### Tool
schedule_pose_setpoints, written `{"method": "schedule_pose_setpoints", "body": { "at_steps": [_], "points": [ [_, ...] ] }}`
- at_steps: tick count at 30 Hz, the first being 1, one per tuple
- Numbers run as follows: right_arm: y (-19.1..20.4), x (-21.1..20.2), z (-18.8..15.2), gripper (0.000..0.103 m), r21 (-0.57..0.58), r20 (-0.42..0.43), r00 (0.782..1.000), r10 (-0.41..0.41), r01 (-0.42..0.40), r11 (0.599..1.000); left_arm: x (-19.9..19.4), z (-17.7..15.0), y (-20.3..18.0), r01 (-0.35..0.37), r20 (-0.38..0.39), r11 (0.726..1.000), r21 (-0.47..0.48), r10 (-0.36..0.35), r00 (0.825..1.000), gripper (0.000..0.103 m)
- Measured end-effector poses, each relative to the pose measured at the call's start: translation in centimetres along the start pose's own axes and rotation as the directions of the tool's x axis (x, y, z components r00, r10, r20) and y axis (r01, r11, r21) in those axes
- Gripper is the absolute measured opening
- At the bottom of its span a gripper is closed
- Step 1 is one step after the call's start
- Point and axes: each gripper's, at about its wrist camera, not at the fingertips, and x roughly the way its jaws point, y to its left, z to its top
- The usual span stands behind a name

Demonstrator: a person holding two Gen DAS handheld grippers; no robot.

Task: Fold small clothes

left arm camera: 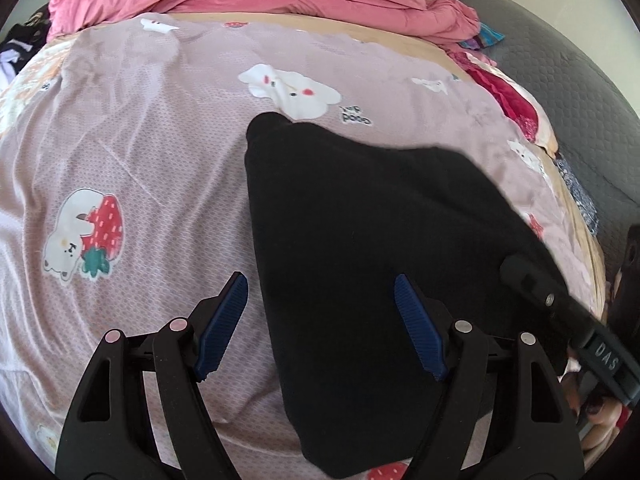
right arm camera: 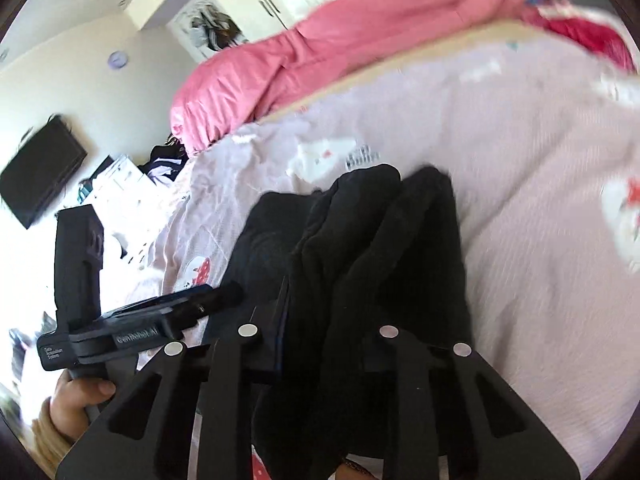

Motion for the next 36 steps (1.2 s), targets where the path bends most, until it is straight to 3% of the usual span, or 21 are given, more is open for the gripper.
{"method": "schedule_pose_setpoints", "body": {
  "at_steps": [2,5,10,20,26,27,31,32,33,36],
  "points": [
    [-0.7,0.3,-0.2,0.022,-0.007,-0.007,0.999,-0.039,0.039,0.999,0.3,-0.3,-0.3,-0.006,-0.008,1.0,0.011,0.006,1.0,0.074],
    [-2.9,2.3,-1.4,0.024,0.055,-0.088,0.994,-0.069,0.074,0.996,1.0,-0.8,-0.5,-0.003,-0.034,1.0,0.007,0.003,0.999,0.074],
    [-5.3,2.4,-3.3,0.044,0.167,-0.077,0.995,-0.068,0.08,0.983,1.4,-1.5,-0.7,0.0,-0.043,1.0,0.014,0.001,0.999,0.074],
    [-2.4,-0.2,-3.9,0.054,0.055,-0.032,0.975,-0.222,0.223,0.973,0.7,-1.9,-0.4,0.005,-0.026,1.0,0.007,-0.005,1.0,0.075],
    [0.2,-3.4,-3.8,0.079,-0.003,0.043,0.965,-0.258,0.258,0.966,-1.6,-2.6,0.0,0.022,0.014,1.0,0.004,-0.022,1.0,0.075],
    [0.6,-3.9,-3.8,0.086,-0.013,0.059,0.962,-0.266,0.268,0.963,-2.1,-2.7,0.1,0.023,0.024,1.0,0.001,-0.023,0.999,0.078],
    [2.2,-6.0,-3.9,0.095,-0.04,0.117,0.956,-0.27,0.277,0.96,-4.4,-3.2,0.2,0.032,0.068,0.999,-0.001,-0.032,0.997,0.082],
    [2.6,-6.6,-4.0,0.095,-0.048,0.131,0.952,-0.275,0.284,0.958,-5.1,-3.3,0.2,0.033,0.083,0.999,0.001,-0.033,0.996,0.085],
    [3.1,-7.2,-4.1,0.096,-0.055,0.145,0.95,-0.276,0.287,0.956,-5.8,-3.6,0.1,0.032,0.098,0.999,0.004,-0.032,0.995,0.094],
    [4.1,-8.7,-4.7,0.097,-0.068,0.178,0.944,-0.279,0.295,0.953,-7.2,-4.2,0.0,0.043,0.124,0.999,-0.003,-0.042,0.991,0.094]
  ]
}}
